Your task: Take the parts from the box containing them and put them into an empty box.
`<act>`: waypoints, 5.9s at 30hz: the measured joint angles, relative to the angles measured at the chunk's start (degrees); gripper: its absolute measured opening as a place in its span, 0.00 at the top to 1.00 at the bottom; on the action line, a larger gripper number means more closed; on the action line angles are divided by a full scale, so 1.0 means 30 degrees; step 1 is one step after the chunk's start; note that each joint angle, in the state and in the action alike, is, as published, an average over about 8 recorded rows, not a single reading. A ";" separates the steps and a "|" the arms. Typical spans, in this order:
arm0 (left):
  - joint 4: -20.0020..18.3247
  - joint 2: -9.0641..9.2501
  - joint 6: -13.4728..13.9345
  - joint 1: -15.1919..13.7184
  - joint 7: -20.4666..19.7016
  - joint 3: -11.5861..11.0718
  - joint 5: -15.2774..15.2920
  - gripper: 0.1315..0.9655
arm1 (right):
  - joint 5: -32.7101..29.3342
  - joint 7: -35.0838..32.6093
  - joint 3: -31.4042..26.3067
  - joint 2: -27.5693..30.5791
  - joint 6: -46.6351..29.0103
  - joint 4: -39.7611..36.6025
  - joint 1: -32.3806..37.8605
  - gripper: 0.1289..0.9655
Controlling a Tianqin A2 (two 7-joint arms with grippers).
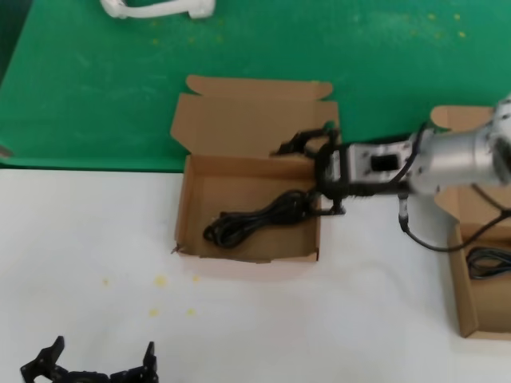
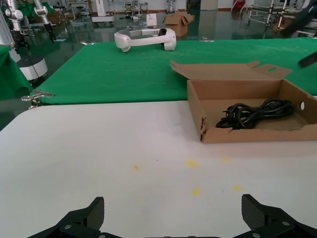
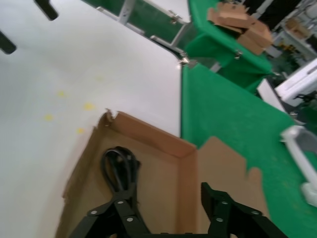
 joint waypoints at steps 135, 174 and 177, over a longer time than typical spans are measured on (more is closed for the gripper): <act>0.0000 0.0001 0.0000 0.0000 0.0005 0.0000 -0.0006 0.00 | 0.5141 1.3376 1.0696 0.3688 1.7757 2.4485 -2.7942 0.00; 0.0000 0.0000 0.0000 0.0000 0.0006 -0.0001 -0.0006 0.00 | 0.5170 1.3479 1.0885 0.3525 1.8145 2.4749 -2.8502 0.00; 0.0000 0.0000 0.0000 0.0000 0.0006 -0.0001 -0.0006 0.00 | 0.5171 1.3483 1.0892 0.3518 1.8160 2.4759 -2.8524 0.00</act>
